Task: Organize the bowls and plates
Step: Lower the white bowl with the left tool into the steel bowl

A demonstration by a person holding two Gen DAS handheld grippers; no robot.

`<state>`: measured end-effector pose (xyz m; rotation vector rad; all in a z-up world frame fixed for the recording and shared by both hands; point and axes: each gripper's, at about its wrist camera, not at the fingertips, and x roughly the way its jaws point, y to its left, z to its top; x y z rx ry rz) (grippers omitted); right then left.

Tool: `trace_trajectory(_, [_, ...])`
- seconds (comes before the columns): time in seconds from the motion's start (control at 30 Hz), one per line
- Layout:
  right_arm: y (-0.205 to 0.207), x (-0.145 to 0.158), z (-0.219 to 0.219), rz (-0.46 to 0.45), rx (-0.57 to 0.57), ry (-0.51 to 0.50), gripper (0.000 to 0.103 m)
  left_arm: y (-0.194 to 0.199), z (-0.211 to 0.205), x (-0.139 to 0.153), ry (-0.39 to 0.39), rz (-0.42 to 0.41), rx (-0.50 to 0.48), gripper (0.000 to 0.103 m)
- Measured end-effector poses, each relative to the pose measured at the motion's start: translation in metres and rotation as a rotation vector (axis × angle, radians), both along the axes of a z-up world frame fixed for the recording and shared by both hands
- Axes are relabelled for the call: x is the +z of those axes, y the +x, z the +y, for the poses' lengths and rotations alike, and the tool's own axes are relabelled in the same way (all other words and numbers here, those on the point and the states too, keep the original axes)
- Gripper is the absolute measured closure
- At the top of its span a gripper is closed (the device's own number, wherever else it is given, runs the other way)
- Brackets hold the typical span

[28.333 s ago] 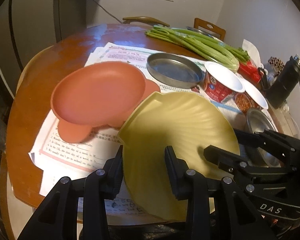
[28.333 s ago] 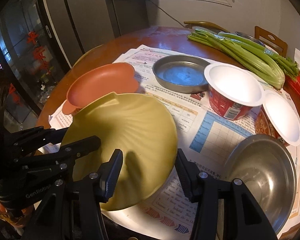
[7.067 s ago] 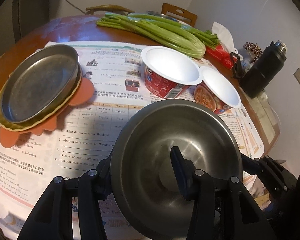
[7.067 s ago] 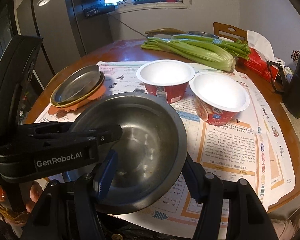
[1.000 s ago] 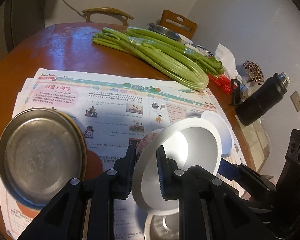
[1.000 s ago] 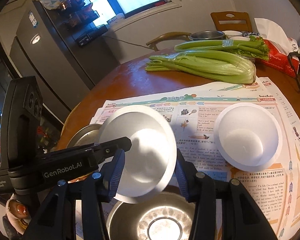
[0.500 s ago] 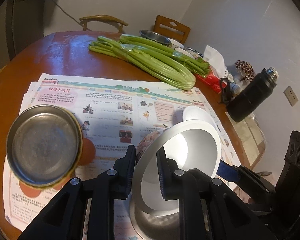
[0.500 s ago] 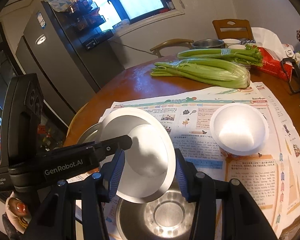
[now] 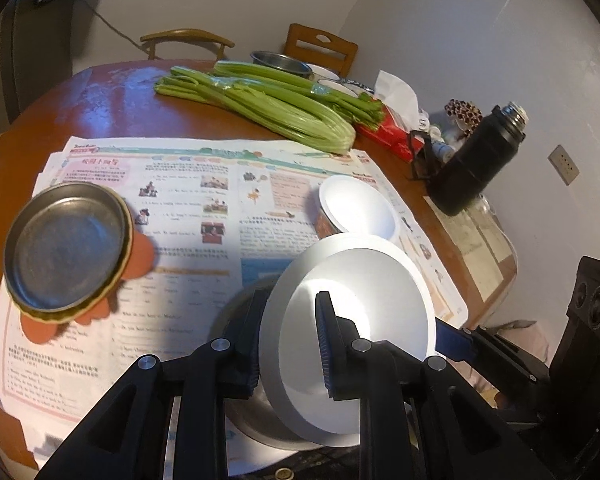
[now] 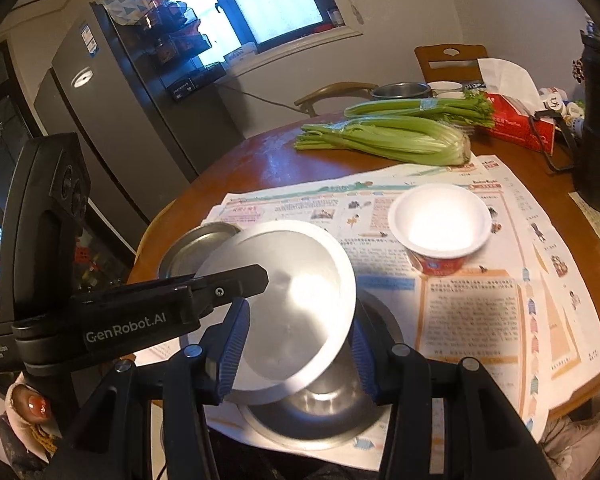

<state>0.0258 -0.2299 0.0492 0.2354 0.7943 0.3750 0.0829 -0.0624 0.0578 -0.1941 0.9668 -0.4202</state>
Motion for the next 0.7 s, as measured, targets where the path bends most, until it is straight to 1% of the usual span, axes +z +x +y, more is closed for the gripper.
trace_trajectory(0.33, [-0.015,-0.009,-0.013,0.014,-0.002,-0.001,0.054,-0.009,-0.011,-0.02,0.011,0.042,-0.019,0.08])
trace_trajectory(0.7, [-0.014,-0.022,-0.009,0.043,0.017,-0.013,0.054,-0.007,-0.009,-0.033,0.026,0.07,-0.014,0.08])
